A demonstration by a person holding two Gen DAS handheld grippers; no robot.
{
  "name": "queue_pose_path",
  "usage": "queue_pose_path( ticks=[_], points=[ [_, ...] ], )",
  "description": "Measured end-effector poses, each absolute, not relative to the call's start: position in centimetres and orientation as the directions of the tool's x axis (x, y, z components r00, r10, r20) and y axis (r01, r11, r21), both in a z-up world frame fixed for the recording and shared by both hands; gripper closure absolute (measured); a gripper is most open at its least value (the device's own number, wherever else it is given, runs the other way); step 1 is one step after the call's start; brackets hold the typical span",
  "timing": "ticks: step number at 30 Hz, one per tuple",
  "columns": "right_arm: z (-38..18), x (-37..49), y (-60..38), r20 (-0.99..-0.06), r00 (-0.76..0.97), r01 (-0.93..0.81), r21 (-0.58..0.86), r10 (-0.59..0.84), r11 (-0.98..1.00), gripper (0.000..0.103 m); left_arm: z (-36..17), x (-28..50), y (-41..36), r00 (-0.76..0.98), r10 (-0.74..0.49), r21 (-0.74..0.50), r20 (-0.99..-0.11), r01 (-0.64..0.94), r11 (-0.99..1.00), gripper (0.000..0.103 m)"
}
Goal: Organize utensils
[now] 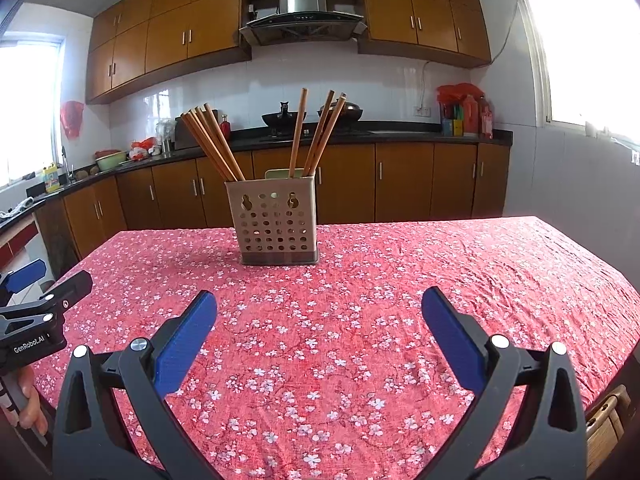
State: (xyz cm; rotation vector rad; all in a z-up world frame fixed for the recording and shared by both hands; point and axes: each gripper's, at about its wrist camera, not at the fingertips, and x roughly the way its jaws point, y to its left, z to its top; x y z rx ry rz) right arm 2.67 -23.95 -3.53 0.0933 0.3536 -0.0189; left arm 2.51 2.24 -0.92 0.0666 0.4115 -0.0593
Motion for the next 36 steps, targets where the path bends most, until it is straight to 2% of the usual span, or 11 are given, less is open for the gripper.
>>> queue_pose_path(
  ticks=[36],
  points=[
    [-3.83, 2.94, -24.61, -0.358, 0.934, 0.038, 0.102, 0.001, 0.994, 0.002, -1.21, 3.08, 1.74, 0.909, -0.058, 0.049, -0.412, 0.086, 0.995, 0.004]
  ],
)
